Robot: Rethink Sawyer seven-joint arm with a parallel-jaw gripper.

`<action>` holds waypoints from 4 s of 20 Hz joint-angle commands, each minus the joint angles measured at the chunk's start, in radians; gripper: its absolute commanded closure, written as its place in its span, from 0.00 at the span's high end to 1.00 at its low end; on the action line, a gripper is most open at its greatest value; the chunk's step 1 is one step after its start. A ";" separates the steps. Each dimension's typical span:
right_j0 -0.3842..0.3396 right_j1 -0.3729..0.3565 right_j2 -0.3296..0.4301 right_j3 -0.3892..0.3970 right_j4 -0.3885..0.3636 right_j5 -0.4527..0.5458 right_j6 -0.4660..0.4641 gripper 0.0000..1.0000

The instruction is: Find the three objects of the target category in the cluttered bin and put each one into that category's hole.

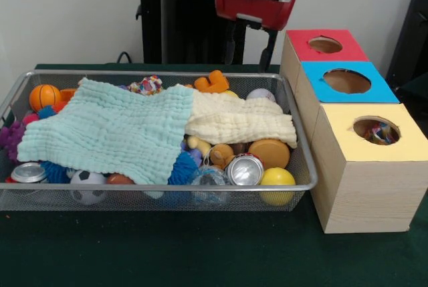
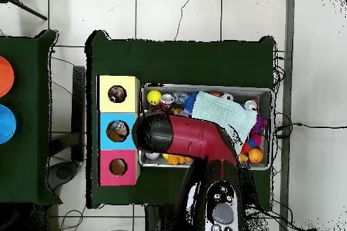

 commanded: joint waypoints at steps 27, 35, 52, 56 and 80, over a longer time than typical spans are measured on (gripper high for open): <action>-0.250 -0.001 0.203 0.192 -0.222 -0.096 -0.093 1.00; -0.296 -0.010 0.228 0.183 -0.260 -0.075 -0.085 1.00; -0.337 0.022 0.233 0.143 -0.341 -0.059 -0.064 1.00; -0.347 0.045 0.228 0.146 -0.363 -0.087 -0.048 1.00; -0.392 0.164 0.230 0.166 -0.457 -0.211 0.022 1.00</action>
